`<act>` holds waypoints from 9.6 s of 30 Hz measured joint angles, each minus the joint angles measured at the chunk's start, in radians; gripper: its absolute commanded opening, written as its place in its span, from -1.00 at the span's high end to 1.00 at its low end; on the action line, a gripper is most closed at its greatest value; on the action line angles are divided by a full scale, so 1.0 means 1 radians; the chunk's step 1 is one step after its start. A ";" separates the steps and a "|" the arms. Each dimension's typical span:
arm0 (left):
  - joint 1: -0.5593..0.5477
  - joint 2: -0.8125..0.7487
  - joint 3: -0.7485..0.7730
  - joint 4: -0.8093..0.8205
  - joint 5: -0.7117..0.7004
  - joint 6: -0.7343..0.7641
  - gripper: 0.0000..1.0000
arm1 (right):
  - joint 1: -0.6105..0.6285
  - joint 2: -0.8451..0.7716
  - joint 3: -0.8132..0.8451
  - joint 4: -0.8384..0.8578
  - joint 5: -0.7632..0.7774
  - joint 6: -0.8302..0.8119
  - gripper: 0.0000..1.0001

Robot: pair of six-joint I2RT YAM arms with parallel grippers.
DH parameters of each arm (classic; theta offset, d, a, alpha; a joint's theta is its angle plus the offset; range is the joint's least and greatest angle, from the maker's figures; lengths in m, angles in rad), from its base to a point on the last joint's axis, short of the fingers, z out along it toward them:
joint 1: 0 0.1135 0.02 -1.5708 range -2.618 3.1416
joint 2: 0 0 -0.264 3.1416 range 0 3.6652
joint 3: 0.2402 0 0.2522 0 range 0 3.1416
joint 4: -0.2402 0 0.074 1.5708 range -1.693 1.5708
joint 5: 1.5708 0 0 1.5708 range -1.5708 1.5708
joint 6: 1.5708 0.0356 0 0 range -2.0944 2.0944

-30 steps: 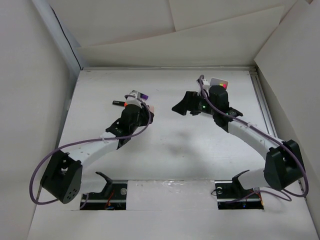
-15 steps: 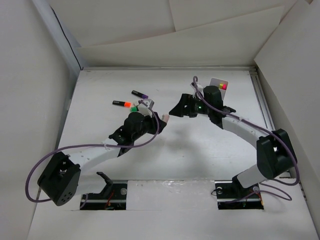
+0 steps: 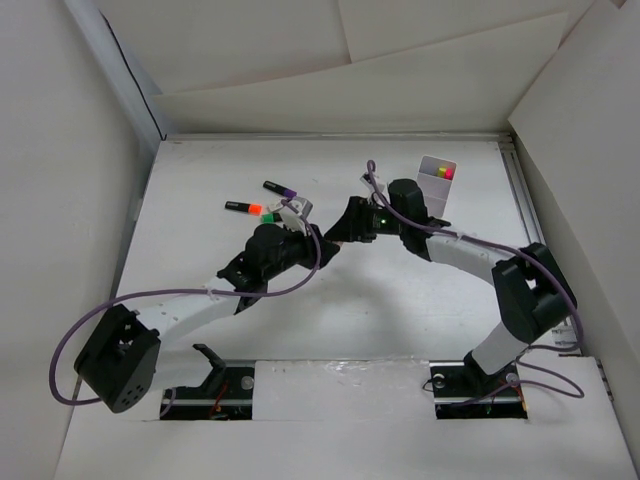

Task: Sort the stationery into containers
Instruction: Pick up the stationery from the center of the board, then place the stationery in the storage box, then pick up the stationery from the center of the board.

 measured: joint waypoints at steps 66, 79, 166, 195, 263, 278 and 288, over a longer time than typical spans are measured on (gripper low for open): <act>0.004 0.024 0.009 -0.097 -0.335 -0.054 -0.15 | -0.430 -0.299 -0.042 -0.139 0.789 -0.074 0.85; 0.042 0.057 0.015 -0.152 -0.420 -0.103 -0.10 | -0.286 -0.049 0.128 -0.156 1.281 -0.170 0.90; 0.234 0.537 0.336 -0.399 -0.610 -0.413 0.22 | -0.071 -0.384 0.012 -0.371 0.762 -0.177 0.21; 0.231 0.565 0.357 -0.372 -0.575 -0.377 1.00 | -0.080 -0.340 0.008 -0.366 0.643 -0.191 -0.48; 0.194 0.061 -0.045 0.095 0.165 -0.034 1.00 | 0.018 0.154 0.152 0.019 -0.006 0.084 0.27; 0.194 0.048 -0.050 0.101 0.163 -0.036 1.00 | 0.018 0.161 0.135 0.066 -0.033 0.111 0.68; 0.194 0.040 -0.052 0.102 0.151 -0.039 0.37 | 0.007 0.160 0.103 0.076 -0.022 0.126 0.88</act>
